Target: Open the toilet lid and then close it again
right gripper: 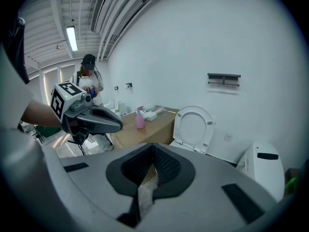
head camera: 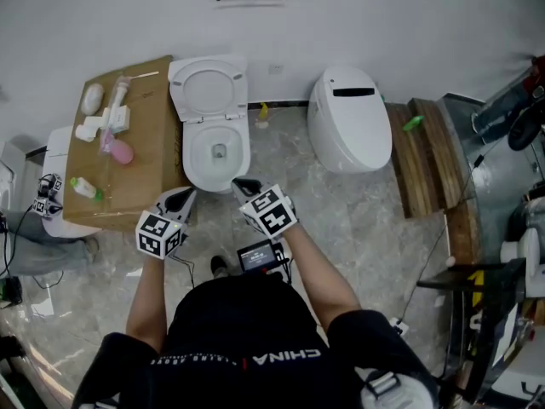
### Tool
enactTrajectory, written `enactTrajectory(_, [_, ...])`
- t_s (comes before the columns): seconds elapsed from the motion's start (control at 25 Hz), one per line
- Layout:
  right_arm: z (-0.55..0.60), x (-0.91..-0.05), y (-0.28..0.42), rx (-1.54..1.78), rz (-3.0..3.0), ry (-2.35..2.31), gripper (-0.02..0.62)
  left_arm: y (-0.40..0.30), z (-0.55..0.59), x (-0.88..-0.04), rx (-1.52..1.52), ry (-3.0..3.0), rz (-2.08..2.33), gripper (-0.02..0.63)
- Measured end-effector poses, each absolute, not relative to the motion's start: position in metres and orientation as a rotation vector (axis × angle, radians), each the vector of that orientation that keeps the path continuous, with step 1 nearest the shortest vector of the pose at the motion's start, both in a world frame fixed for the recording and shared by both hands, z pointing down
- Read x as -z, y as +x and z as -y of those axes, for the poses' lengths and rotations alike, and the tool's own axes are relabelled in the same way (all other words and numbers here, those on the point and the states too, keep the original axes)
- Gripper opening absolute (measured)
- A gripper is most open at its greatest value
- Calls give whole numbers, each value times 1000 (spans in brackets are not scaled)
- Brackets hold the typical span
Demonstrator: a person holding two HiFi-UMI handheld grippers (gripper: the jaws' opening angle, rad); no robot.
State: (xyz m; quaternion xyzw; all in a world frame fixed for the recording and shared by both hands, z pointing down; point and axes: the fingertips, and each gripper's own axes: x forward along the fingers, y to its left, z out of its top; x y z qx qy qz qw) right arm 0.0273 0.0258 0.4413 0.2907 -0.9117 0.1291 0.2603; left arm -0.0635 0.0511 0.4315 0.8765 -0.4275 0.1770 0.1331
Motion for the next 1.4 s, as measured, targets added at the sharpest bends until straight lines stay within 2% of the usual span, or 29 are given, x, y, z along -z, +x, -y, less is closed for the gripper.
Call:
enactTrajectory(0.76, [21, -456, 84, -320, 2508, 721, 15, -13, -18, -438, -546, 2487, 1356, 9])
enactTrajectory(1.08, [37, -463, 88, -352, 2489, 706, 15, -18, 3, -441, -548, 2472, 1374, 10])
enactTrajectory(1.4, [91, -471, 63, -441, 2483, 783, 15, -49, 65, -459, -547, 2499, 1302, 11])
